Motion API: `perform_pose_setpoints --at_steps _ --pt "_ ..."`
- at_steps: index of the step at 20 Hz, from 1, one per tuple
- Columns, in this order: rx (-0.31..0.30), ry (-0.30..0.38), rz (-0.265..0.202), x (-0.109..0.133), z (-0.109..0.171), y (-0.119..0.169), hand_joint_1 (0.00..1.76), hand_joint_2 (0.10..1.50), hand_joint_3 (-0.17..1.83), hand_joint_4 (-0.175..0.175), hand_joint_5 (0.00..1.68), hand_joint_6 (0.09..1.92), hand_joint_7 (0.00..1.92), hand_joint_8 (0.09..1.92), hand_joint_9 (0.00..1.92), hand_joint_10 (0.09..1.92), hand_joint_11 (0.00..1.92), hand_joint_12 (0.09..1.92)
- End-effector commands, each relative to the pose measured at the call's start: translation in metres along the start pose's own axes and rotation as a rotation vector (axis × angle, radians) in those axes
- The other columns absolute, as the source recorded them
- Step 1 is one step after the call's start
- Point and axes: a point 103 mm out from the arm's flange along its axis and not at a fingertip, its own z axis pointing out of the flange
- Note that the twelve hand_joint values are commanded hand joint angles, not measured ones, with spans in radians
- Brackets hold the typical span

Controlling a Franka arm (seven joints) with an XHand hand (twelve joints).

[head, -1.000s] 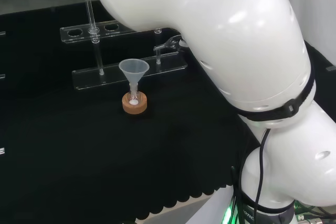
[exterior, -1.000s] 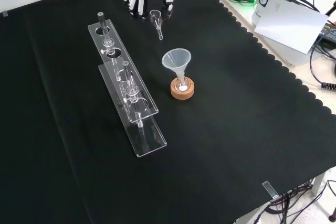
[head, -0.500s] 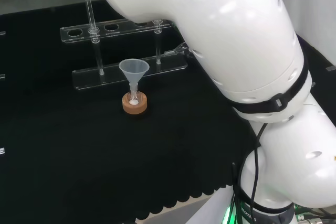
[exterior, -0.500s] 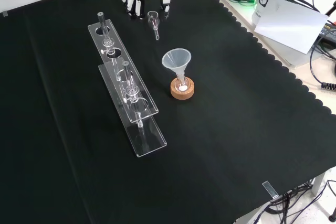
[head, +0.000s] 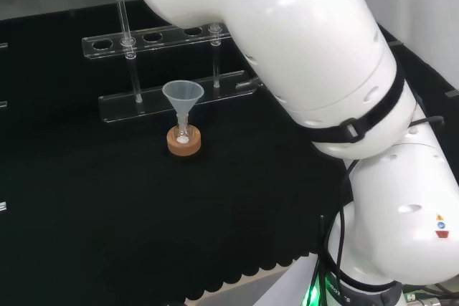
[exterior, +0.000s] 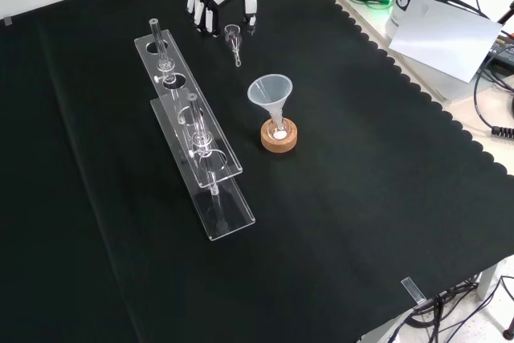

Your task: Put the weighing funnel back on the table.

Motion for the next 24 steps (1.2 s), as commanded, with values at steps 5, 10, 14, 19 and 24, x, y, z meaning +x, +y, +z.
perform_pose_setpoints --at_steps 5,10,14,19,24 --pt "0.013 0.062 -0.02 -0.017 0.059 0.023 1.11 0.68 0.65 0.175 1.23 0.74 0.7 0.57 0.97 0.34 0.76 1.11" --pt "0.005 0.07 -0.013 -0.021 0.073 0.025 1.11 0.68 0.65 0.175 1.23 0.74 0.7 0.57 0.97 0.34 0.76 1.11" --pt "-0.003 0.072 -0.011 -0.021 0.08 0.026 1.11 0.68 0.65 0.175 1.23 0.74 0.7 0.57 0.97 0.34 0.77 1.11" --pt "0.004 0.064 -0.015 -0.017 0.087 0.03 1.11 0.68 0.65 0.175 1.23 0.74 0.7 0.57 0.97 0.34 0.77 1.11" --pt "0.0 0.042 -0.009 -0.015 0.09 0.032 1.11 0.68 0.65 0.175 1.23 0.74 0.7 0.57 0.97 0.34 0.77 1.11"
